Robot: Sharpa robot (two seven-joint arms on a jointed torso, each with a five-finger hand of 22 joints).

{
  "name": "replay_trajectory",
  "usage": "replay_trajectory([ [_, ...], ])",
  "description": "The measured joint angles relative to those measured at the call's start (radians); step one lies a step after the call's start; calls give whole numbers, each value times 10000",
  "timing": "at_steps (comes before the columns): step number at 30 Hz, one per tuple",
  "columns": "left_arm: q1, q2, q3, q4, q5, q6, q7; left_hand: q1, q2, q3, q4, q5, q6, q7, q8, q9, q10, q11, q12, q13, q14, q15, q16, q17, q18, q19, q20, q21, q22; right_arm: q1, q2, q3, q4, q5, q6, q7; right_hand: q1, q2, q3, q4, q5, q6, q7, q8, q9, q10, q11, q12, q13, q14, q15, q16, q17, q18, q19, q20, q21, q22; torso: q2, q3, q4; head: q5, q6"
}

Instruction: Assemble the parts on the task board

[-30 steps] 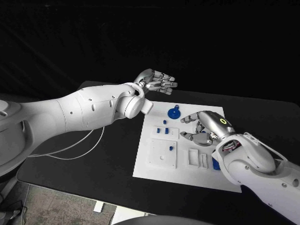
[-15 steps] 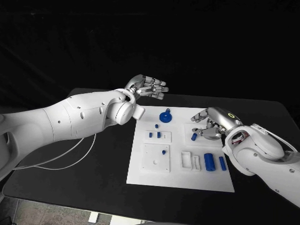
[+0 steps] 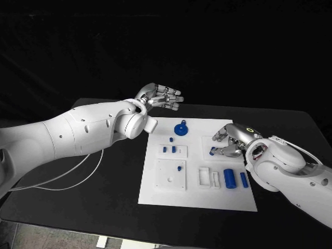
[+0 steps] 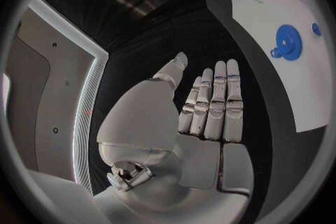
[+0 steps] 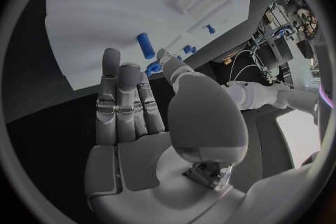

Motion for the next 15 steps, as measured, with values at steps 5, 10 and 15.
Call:
replay_trajectory([
  [5, 0, 0, 0, -25, 24, 21, -7, 0, 0, 0, 0, 0, 0, 0, 0, 0, 0, 0, 0, 0, 0, 0, 0, -1, 0, 0, 0, 0, -1, 0, 75, -6, -31, -52, 178, -109, 37, 38, 177, -4, 0, 0, 0, 0, 0, 159, -50, 0, 0, 0, 0, 0, 0, -5, 21, -22, 0, -11, 0, 0, -12, -51, -1],
  [10, 0, 3, 0, -54, 40, 37, -13, 0, 0, 0, 0, 0, 0, 0, 0, 0, 0, 0, 0, 0, 0, 0, 0, -1, 1, 0, 0, 0, -1, 0, 123, -17, -33, -85, 292, -146, 36, 39, 441, -77, 0, 0, 0, 0, 0, 386, -117, -1, 0, -14, -56, -1, 1, -53, 57, -57, 0, -10, -2, 4, -22, -71, -6],
  [15, 0, 12, 2, -67, 50, 51, -22, 0, 0, 0, 0, 0, 0, 0, 0, 1, 0, 0, 0, 0, -1, 0, 0, -1, 0, 0, 0, 0, -1, 1, 170, -27, -84, -102, 361, -152, 36, 38, 917, -159, 0, 98, 99, 0, 1, 686, -177, -1, 0, 4, -73, -1, 1, -56, 52, -62, 46, 82, -7, 5, -23, -74, -7],
])
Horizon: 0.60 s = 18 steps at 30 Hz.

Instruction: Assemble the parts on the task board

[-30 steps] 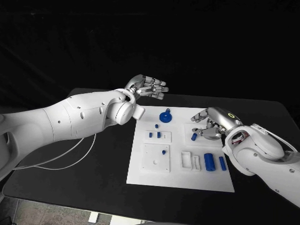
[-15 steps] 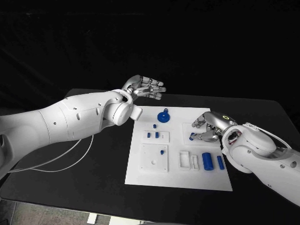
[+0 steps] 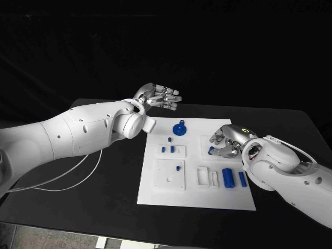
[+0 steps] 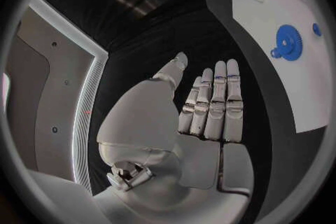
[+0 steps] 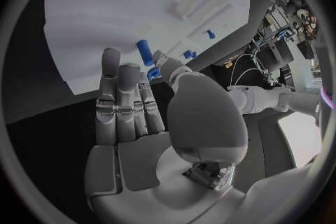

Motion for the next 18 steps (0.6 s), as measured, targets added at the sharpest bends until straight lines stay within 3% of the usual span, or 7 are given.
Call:
replay_trajectory([
  [6, 0, 3, 0, -20, 6, 20, -19, 0, 0, 0, 0, 0, 8, -1, 0, 0, 0, 0, 0, 0, 0, 0, 0, 0, 0, 0, 0, 0, -8, 0, 63, -11, -39, -11, 35, 10, -127, -72, 1055, -169, 0, 480, 82, 0, 0, 224, -50, 0, 0, 15, -53, -1, 30, -4, -71, -67, 103, 287, 0, 5, 6, 21, -30],
  [18, 0, 3, -3, -49, 13, 56, -88, 0, 0, 0, 0, 0, 73, 1, 0, 0, 0, 0, 0, 0, -1, 0, 0, -1, 0, 0, 0, 0, -8, -3, 138, -65, -110, -20, 129, 80, -323, 83, 1507, -497, 0, 728, 82, 0, 0, 330, -86, 0, 0, 16, -53, -1, 82, -20, -110, -103, 150, 729, -1, -6, 11, 83, -73],
])
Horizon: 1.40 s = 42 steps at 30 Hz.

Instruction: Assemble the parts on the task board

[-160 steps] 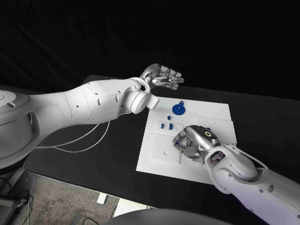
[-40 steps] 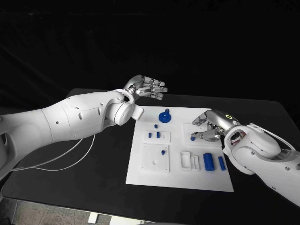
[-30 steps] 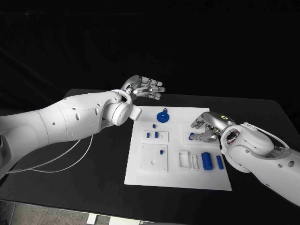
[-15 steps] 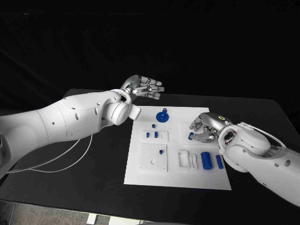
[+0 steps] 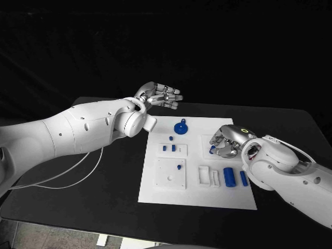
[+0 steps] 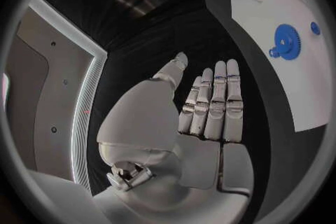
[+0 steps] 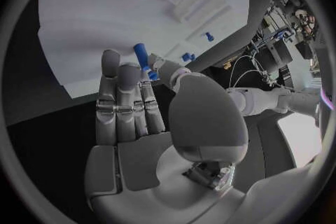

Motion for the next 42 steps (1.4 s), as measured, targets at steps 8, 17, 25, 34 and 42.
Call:
replay_trajectory([
  [8, 0, 5, 0, 2, 3, 22, -34, 0, 0, 0, 0, 0, 91, -17, 0, 0, 0, 0, 0, 0, 0, 0, 0, 0, 0, 0, 0, 0, 0, 0, 76, -140, -81, 0, 106, 40, -10, 10, 61, -61, 0, 36, 31, 0, 0, 0, 0, 0, 0, 0, 1, 0, 1, -3, 0, 1, 0, -1, -3, -4, -5, 37, -5],
  [17, 0, 5, 1, 6, 5, 42, -59, 0, 0, 0, 0, 0, 90, -17, 0, 0, 0, 0, 0, 0, 0, 0, 0, -1, 0, 0, 0, 0, 1, 8, 143, -259, -175, -11, 160, 54, -50, 51, 290, -234, 0, 191, 4, -1, 0, 189, -10, -2, -5, -19, -19, -1, 24, -61, -37, -34, 0, 8, -3, -1, -7, 38, -33],
  [25, 1, 3, 3, 6, 6, 65, -77, 0, 0, 0, 0, 0, 90, -17, 0, 1, 0, 0, 0, 0, 0, 0, 0, -1, 1, 0, 0, 0, 1, 10, 158, -292, -210, -68, -18, 37, 35, 528, 574, -451, -1, 753, -116, 3, 10, 887, -227, -33, -12, -31, -183, -6, 53, -145, -161, -157, 213, 7, -2, 4, -15, 41, -51],
  [34, 1, 4, 0, -9, 7, 124, -106, 0, 0, 0, 0, 0, 167, -23, 0, 1, 0, 0, 0, 0, 0, 0, 0, -1, 0, 0, 0, 0, 1, -29, 175, -320, -189, -123, -632, 23, -60, 726, 875, -824, -11, 1224, -253, -21, 43, 1219, -181, -11, 14, 21, -337, -57, 149, -360, -361, -357, 696, 6, -3, 6, -15, 49, -58],
  [42, 1, -11, 0, -20, 7, 164, -121, 0, 0, 0, 0, 0, 166, -22, 0, 1, 0, 0, 0, 0, 0, 0, 0, 8, 0, -1, 0, 39, 0, -30, 160, -247, -26, -170, -1183, 28, -116, 782, 943, -921, -42, 1288, -253, -7, 80, 1252, -215, -14, 9, 46, -362, -125, 222, -383, -413, -408, 1006, 5, -5, 22, -26, 100, -18],
])
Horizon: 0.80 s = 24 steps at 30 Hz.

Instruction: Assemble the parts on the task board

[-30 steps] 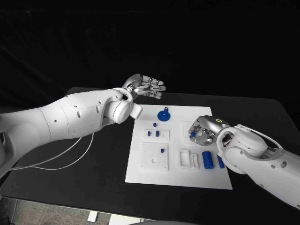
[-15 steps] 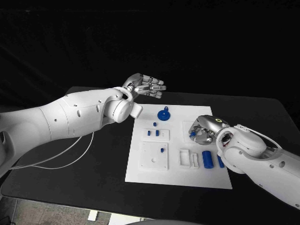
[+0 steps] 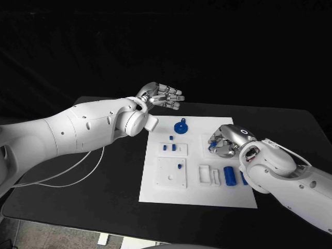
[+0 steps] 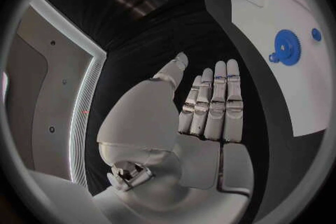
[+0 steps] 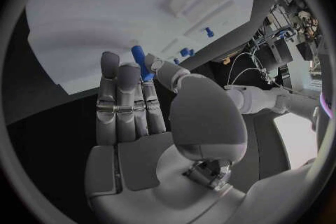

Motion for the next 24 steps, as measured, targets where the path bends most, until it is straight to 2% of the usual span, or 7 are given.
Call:
replay_trajectory([
  [3, 0, -8, 0, -19, 0, 11, -3, 0, 0, 0, 0, 0, 0, 0, 0, 0, 0, 0, 0, 0, 0, 0, 0, -1, 0, 0, 0, 0, 0, 2, -55, 117, 133, -2, -133, 11, 0, 0, -1, 0, -1, 1, -1, 0, -4, 0, -1, -2, 0, 11, -10, 0, 0, -1, 0, 0, 0, -1, -2, 19, -8, 12, 9],
  [7, 1, -27, 3, -65, 0, 23, -5, 0, 0, 0, 0, 0, 0, 0, 0, 0, 0, 0, 0, 0, 0, 0, 0, -1, 0, 0, 0, 0, 0, 6, -223, 249, 463, 28, -255, 18, -1, 0, -1, -1, -1, 0, -1, 0, -16, 23, 22, -5, 0, 11, -11, -50, 37, 6, -90, -19, 152, -1, -2, 18, -14, 22, 11],
  [12, 1, -42, 3, -102, 0, 32, -6, 0, 0, 0, 0, 0, -1, 1, 0, 0, 0, 0, 0, 0, 0, 0, 0, -2, 0, 0, 0, 0, 0, 8, -305, 298, 804, 128, -304, 33, -1, 0, -13, -12, -8, -1, -1, 0, -32, 36, 34, -7, -2, 11, -11, -50, 54, 54, -94, -23, 189, -1, -6, 14, -19, 49, 3],
  [19, 0, -25, 0, -141, 1, 45, -8, -35, 35, 0, 0, 0, -1, 1, 0, 0, 0, 0, 0, 0, 0, 0, 0, -3, 0, 0, 0, 0, 1, -16, -123, 283, 1224, 322, -273, 116, 1, -4, -13, -12, -8, -4, -1, -2, -30, 35, 34, -26, -2, 11, -10, -50, 68, 64, -107, -34, 191, -2, -7, 8, -19, 116, -17],
  [24, 0, 11, 0, -182, 1, 57, -9, -35, 35, 0, 0, 0, -4, 4, 0, 0, 0, 0, 0, 0, 0, 0, 0, -1, 0, 0, 0, 0, 0, -92, 166, 93, 1386, 419, -220, 227, 1, -5, -14, -12, -8, -5, -1, -5, -26, 35, 33, -28, 0, 11, -10, -89, 81, 69, -124, -51, 233, -3, -7, -11, -2, 180, -26],
])
